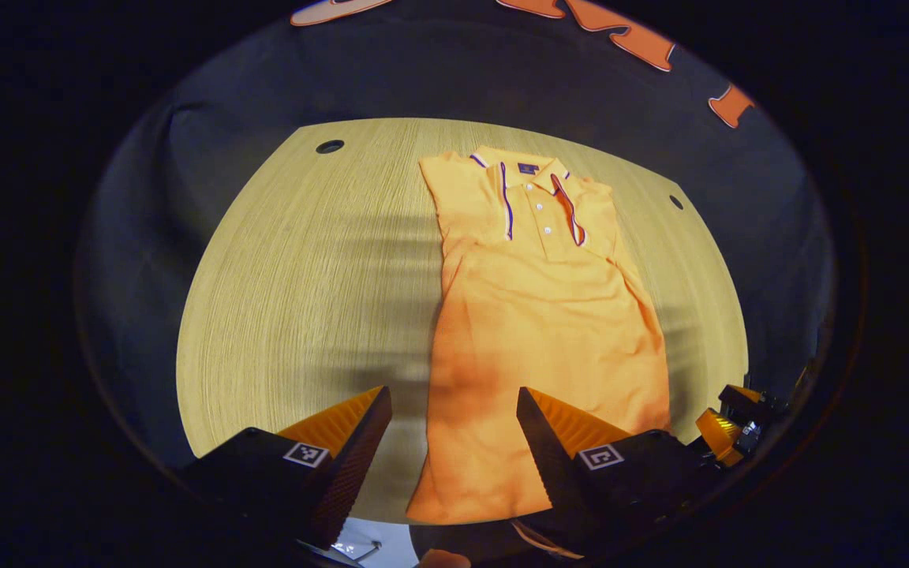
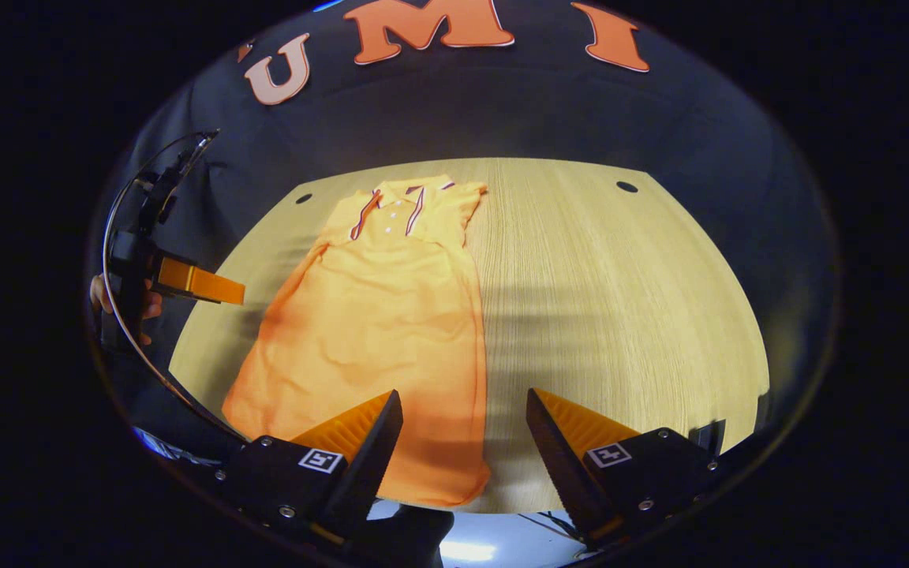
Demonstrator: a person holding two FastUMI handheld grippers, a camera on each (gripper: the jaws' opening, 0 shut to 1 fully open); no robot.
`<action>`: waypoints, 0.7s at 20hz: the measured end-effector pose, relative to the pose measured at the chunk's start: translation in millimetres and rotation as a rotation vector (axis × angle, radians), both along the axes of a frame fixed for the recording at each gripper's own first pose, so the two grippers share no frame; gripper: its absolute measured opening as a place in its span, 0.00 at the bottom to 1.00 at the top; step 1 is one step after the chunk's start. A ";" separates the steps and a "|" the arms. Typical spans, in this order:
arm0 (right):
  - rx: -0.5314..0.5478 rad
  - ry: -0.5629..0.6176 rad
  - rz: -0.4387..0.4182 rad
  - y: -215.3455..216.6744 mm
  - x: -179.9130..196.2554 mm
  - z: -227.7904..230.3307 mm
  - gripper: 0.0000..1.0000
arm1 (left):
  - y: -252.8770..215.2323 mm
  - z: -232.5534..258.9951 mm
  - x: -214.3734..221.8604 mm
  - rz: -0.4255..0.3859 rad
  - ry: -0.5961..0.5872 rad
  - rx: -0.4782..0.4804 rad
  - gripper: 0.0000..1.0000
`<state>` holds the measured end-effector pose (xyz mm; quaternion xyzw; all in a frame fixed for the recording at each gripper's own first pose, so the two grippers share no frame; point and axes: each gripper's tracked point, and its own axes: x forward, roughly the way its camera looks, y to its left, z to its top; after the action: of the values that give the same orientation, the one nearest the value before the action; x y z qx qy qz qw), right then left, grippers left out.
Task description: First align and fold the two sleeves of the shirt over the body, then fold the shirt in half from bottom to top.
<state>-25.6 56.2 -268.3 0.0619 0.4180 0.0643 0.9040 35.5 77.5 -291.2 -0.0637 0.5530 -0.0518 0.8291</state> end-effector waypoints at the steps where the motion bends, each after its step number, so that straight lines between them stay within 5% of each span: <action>1: -0.003 0.014 0.009 1.8 -4.8 -6.3 0.96 | -0.4 -1.6 -10.2 -0.003 0.002 -0.002 0.99; 14: -0.014 0.160 0.091 16.6 -54.3 -73.6 0.96 | -15.0 -55.1 -117.9 0.019 0.047 0.001 0.99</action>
<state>-79.9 72.8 -341.9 0.0414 0.4918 0.0972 0.8643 -82.4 62.5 -346.3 -0.0697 0.5717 -0.0421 0.8164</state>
